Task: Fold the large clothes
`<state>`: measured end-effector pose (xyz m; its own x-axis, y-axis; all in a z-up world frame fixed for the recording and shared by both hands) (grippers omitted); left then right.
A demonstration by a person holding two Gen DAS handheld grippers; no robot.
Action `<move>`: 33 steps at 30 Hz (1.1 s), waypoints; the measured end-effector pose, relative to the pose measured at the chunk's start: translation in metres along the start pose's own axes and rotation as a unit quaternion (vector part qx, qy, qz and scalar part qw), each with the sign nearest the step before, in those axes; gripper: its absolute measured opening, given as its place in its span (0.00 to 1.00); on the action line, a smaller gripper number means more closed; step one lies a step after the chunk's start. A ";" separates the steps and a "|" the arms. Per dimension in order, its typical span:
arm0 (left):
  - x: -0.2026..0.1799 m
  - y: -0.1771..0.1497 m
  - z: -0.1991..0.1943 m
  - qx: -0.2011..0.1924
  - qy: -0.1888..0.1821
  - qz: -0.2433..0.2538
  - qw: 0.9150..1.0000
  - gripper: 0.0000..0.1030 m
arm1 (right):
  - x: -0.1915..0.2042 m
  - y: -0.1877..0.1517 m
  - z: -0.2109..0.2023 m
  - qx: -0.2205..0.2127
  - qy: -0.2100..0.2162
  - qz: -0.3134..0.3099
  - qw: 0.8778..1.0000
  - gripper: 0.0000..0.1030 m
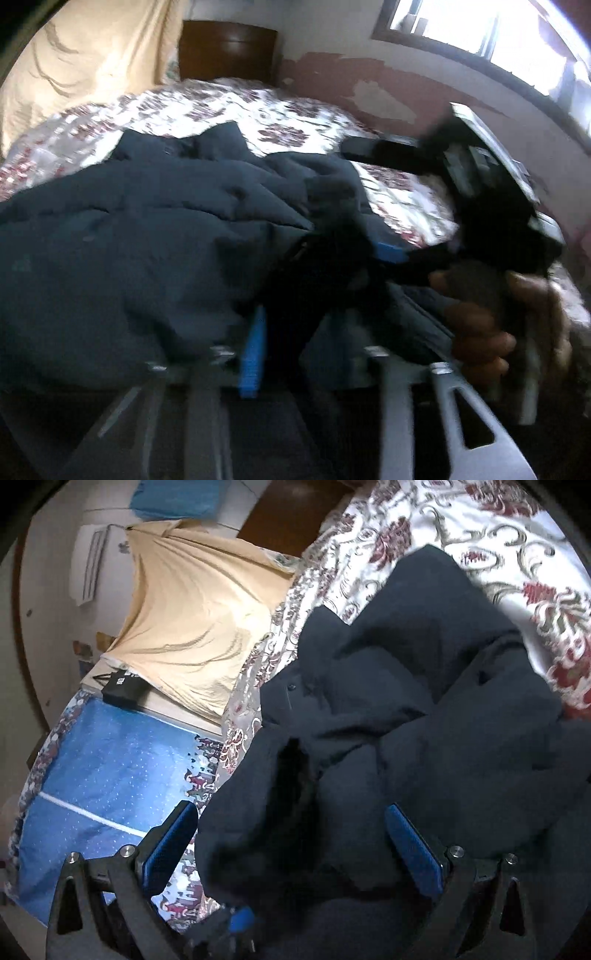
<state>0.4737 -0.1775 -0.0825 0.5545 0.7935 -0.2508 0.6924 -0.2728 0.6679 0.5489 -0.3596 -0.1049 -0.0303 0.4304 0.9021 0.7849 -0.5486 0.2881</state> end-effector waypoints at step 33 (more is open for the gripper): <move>0.211 0.010 -0.072 -0.023 0.287 -0.083 0.954 0.66 | 0.064 -0.057 0.065 -0.022 -0.336 -0.438 0.834 0.44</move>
<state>0.5643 0.0260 -0.0788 0.0858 0.9944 0.0615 0.7202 -0.1045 0.6858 0.5429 -0.2540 -0.0844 -0.2144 0.9760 -0.0396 0.6203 0.1673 0.7663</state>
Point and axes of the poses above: each gripper's, at about its wrist camera, not at the fingertips, and z roughly the way its jaws point, x to its left, y to its top, the point moved 3 cm from there along z, roughly the way its jaws point, and after that the axes turned 1 degree about y, right-handed, at the moved point
